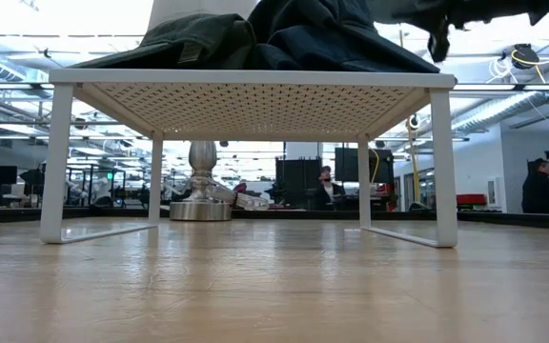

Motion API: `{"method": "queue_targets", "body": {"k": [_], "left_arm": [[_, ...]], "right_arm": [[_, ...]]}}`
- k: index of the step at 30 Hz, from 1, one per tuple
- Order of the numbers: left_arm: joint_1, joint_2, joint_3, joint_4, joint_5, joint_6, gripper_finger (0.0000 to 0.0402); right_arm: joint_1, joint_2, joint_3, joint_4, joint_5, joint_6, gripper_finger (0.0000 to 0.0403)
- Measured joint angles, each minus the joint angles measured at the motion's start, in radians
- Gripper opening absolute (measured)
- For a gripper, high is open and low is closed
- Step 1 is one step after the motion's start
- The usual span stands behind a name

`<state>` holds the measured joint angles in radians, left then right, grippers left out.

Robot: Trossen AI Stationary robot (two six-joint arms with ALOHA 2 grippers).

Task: Pick & Place hat
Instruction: Stack the black cap on top of the other black cap on the shelf

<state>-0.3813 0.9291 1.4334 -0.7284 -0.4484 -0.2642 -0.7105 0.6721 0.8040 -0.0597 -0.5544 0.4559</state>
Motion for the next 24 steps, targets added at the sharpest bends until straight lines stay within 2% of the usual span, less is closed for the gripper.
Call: {"method": "queue_targets", "body": {"k": [12,17,24], "left_arm": [[0.000,0.000,0.000,0.000,0.000,-0.019,0.0212],[0.000,0.000,0.000,0.000,0.000,-0.026,0.0217],[0.000,0.000,0.000,0.000,0.020,0.040,0.0218]], "right_arm": [[0.242,0.046,0.000,0.187,0.002,-0.006,0.0004],[0.350,0.099,0.000,0.280,0.005,0.005,0.0004],[0.505,0.216,0.007,0.470,0.060,0.036,0.0004]]}}
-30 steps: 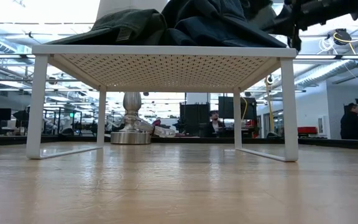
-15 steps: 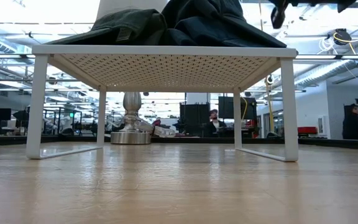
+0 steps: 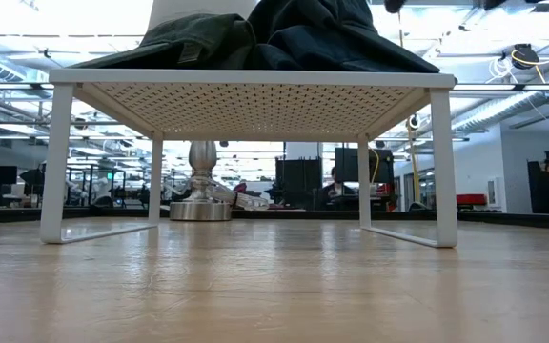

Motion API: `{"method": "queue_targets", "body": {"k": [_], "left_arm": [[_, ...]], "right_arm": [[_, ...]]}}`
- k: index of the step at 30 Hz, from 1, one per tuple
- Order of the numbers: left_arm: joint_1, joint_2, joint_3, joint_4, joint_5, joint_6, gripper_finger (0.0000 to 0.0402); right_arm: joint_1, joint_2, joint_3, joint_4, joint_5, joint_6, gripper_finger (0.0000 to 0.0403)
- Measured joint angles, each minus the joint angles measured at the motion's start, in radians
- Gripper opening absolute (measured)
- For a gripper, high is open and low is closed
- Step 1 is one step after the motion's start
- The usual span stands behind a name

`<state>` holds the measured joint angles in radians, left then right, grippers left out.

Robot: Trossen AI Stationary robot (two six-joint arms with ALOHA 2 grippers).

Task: Pick & Place hat
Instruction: Stack the black cap on top of the other black cap on the shelf

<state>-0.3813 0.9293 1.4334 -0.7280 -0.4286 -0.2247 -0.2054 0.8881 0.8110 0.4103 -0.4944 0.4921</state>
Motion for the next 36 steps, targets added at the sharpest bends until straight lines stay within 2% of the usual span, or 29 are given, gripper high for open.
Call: {"method": "queue_targets", "body": {"k": [11,17,24,28,36], "left_arm": [[0.000,0.000,0.000,0.094,0.002,0.174,0.0206],[-0.001,0.000,0.000,0.198,0.012,0.266,0.0225],[-0.048,0.009,0.000,0.272,0.023,0.508,0.0264],[-0.083,0.021,0.000,0.312,0.016,0.644,0.0292],[-0.126,0.073,0.000,0.367,0.000,0.836,0.0325]], "right_arm": [[0.181,0.261,0.236,-0.004,0.019,-0.094,0.0004],[0.246,0.391,0.403,-0.004,0.003,-0.140,0.0004],[0.295,0.547,0.565,-0.055,-0.010,-0.137,0.0004],[0.314,0.624,0.604,-0.022,-0.056,-0.069,0.0004],[0.359,0.753,0.608,0.226,-0.160,0.146,0.0004]]}}
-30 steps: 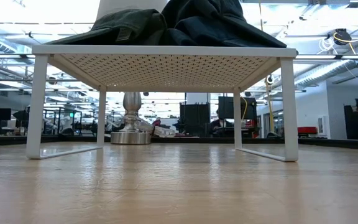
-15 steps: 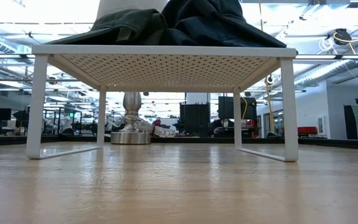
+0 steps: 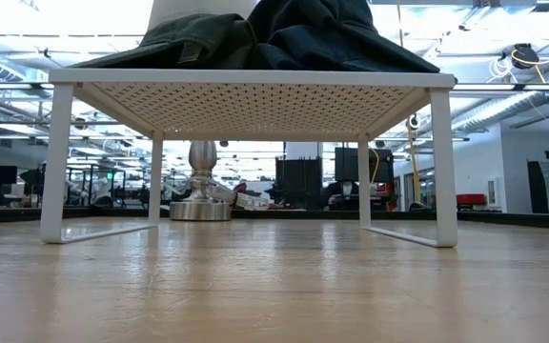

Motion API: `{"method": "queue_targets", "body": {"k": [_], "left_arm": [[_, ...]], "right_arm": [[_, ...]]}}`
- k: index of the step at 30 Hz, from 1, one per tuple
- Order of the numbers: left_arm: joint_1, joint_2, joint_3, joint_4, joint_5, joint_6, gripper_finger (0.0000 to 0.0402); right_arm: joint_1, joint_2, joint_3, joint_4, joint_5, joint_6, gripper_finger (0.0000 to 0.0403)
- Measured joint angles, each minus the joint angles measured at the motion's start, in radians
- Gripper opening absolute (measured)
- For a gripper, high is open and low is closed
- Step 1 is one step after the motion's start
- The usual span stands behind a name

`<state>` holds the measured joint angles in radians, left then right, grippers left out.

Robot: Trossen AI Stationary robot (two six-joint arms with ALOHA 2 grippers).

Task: Pick & Place hat
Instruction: Stack the black cap on top of the other black cap on the shelf

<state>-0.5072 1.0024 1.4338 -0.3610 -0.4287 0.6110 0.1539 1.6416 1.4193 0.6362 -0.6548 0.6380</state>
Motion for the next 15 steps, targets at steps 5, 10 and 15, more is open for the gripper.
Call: {"method": "queue_targets", "body": {"k": [5,10,15], "left_arm": [[-0.051,0.045,0.000,0.115,-0.034,0.153,0.0326],[-0.123,0.083,0.000,0.222,-0.117,0.313,0.0326],[-0.182,0.119,0.000,0.314,-0.167,0.387,0.0326]], "right_arm": [[0.022,0.055,0.000,0.101,-0.006,0.094,0.0004],[0.035,0.076,0.000,0.141,-0.005,0.126,0.0004],[0.038,0.075,-0.001,0.143,-0.001,0.129,0.0004]]}}
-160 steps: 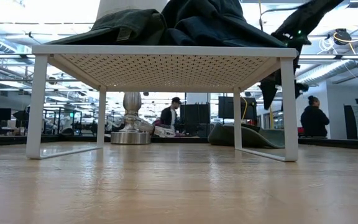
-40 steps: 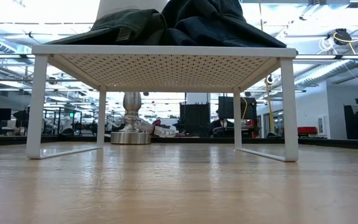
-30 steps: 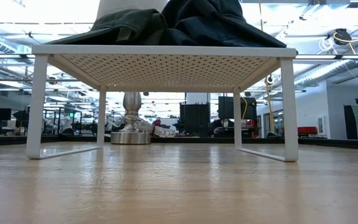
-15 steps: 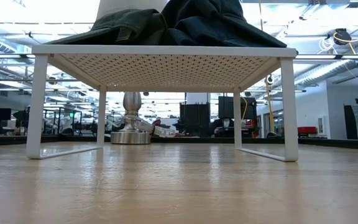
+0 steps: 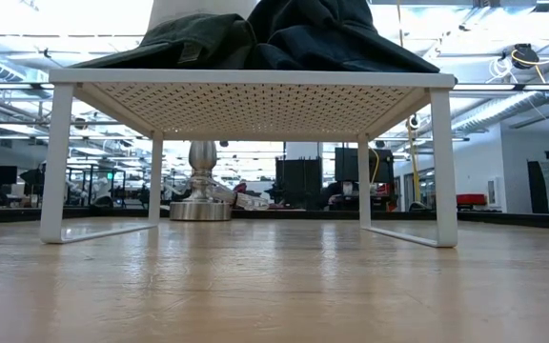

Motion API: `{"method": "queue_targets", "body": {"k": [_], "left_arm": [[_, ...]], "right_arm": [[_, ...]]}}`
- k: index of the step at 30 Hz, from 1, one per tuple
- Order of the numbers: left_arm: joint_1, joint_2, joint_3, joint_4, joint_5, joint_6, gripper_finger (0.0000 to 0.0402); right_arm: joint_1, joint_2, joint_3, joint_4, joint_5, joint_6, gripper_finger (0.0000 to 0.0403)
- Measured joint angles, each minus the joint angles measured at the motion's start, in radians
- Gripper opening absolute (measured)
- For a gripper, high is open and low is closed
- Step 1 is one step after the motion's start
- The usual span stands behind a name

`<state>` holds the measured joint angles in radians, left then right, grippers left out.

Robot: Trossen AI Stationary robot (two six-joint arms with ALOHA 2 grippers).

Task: Pick & Place hat
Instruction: Stack the black cap on top of the other black cap on the shelf

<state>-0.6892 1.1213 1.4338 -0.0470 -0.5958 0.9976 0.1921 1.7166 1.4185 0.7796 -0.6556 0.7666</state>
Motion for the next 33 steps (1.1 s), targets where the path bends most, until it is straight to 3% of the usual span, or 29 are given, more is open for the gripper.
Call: {"method": "queue_targets", "body": {"k": [10,18,33], "left_arm": [[-0.051,0.088,0.000,0.178,-0.160,0.123,0.0326],[-0.055,0.130,0.000,0.295,-0.152,0.166,0.0315],[-0.054,0.149,0.000,0.277,-0.138,0.176,0.0133]], "right_arm": [[0.000,0.001,0.000,-0.007,0.005,0.008,0.0005],[0.000,0.001,0.000,-0.031,0.005,0.007,0.0005],[0.001,0.001,0.000,-0.058,0.008,-0.002,0.0006]]}}
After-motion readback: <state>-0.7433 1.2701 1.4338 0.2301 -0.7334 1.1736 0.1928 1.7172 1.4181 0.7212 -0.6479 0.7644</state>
